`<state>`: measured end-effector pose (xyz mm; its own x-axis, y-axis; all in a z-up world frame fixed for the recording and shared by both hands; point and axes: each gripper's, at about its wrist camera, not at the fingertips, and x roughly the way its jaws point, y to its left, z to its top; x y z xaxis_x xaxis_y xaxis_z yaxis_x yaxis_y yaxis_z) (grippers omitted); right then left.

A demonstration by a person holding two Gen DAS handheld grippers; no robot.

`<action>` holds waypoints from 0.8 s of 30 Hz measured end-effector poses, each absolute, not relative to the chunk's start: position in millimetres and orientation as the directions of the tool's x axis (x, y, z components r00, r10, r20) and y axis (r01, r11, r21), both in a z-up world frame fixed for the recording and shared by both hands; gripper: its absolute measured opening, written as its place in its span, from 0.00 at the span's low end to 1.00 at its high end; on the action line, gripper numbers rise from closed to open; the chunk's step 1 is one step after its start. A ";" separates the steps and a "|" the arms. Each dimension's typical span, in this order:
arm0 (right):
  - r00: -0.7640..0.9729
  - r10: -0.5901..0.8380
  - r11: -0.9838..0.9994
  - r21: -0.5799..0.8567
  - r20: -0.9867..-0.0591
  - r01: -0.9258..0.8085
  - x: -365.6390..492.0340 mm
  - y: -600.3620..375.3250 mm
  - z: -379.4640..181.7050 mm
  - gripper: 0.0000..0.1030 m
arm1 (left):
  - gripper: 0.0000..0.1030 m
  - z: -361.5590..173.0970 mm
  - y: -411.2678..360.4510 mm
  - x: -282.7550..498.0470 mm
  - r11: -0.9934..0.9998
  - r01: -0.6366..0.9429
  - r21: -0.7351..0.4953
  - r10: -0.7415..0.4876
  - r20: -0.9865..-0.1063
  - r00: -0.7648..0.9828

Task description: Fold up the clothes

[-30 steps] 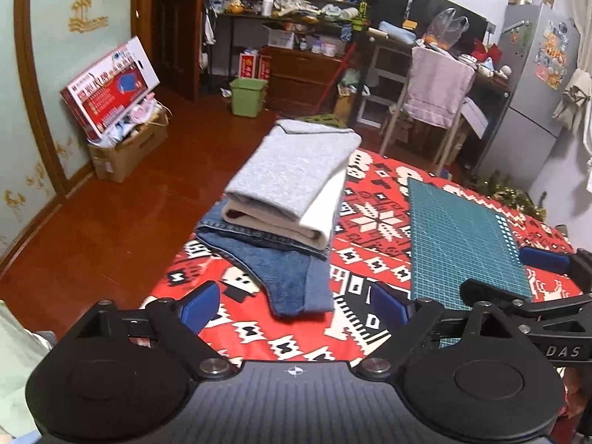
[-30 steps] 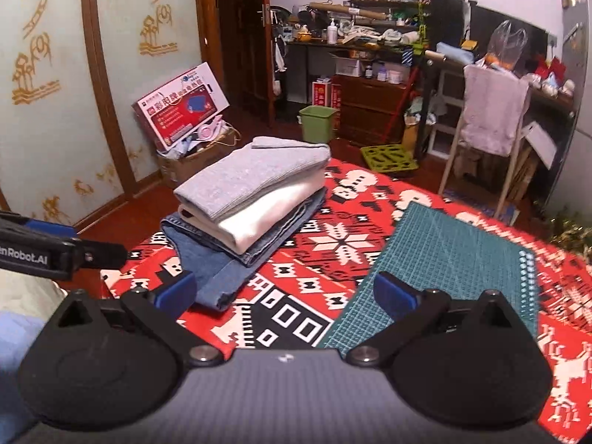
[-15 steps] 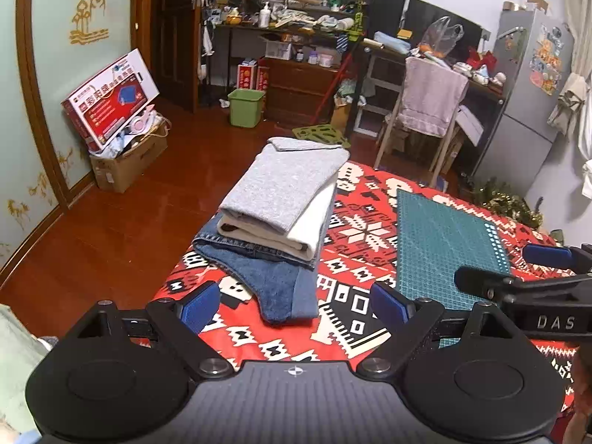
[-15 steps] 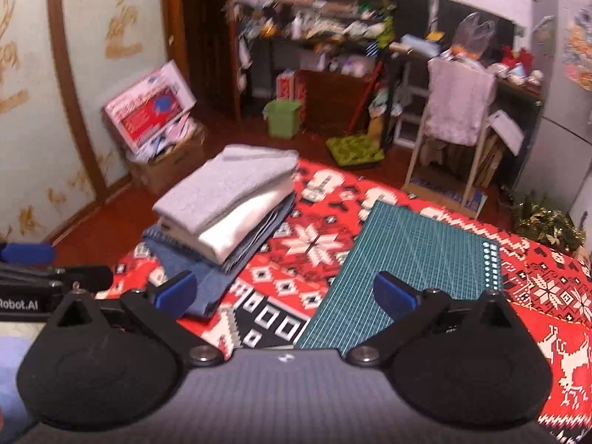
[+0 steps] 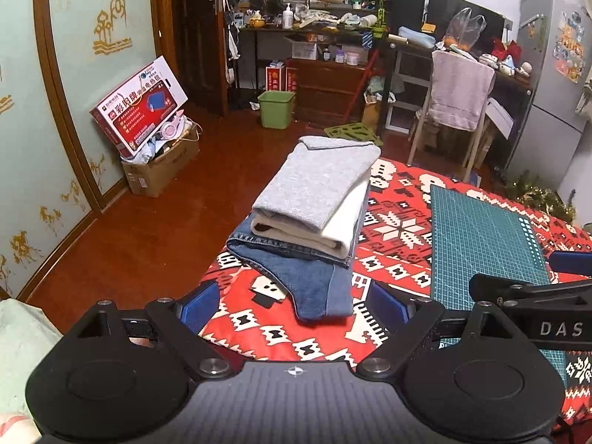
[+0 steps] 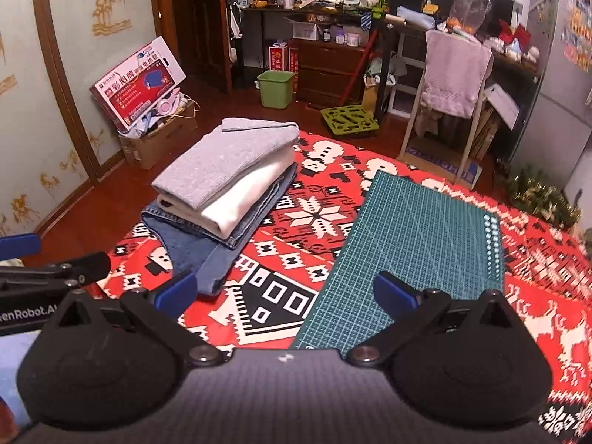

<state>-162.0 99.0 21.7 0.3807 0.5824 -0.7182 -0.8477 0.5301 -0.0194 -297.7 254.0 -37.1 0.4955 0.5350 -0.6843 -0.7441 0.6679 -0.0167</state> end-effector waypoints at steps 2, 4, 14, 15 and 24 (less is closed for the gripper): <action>0.373 0.582 0.524 -0.017 -0.722 -0.851 -163.8 100.4 20.0 1.00 | 0.86 -38.2 254.4 -297.5 0.664 -0.747 -0.013 0.538 -0.687 0.489; 0.364 0.583 0.519 -0.012 -0.726 -0.854 -164.7 101.9 18.3 1.00 | 0.86 -39.0 254.5 -297.4 0.662 -0.749 -0.010 0.538 -0.689 0.485; 0.351 0.577 0.525 0.005 -0.737 -0.851 -164.0 103.7 14.0 1.00 | 0.86 -41.2 256.5 -297.7 0.655 -0.755 -0.009 0.534 -0.702 0.472; 0.350 0.577 0.525 0.007 -0.737 -0.851 -163.7 103.8 14.0 1.00 | 0.86 -41.3 256.3 -297.7 0.655 -0.756 -0.008 0.535 -0.701 0.471; 0.346 0.581 0.525 0.014 -0.736 -0.851 -163.7 103.4 14.7 1.00 | 0.86 -40.2 254.4 -297.9 0.653 -0.757 0.002 0.543 -0.699 0.466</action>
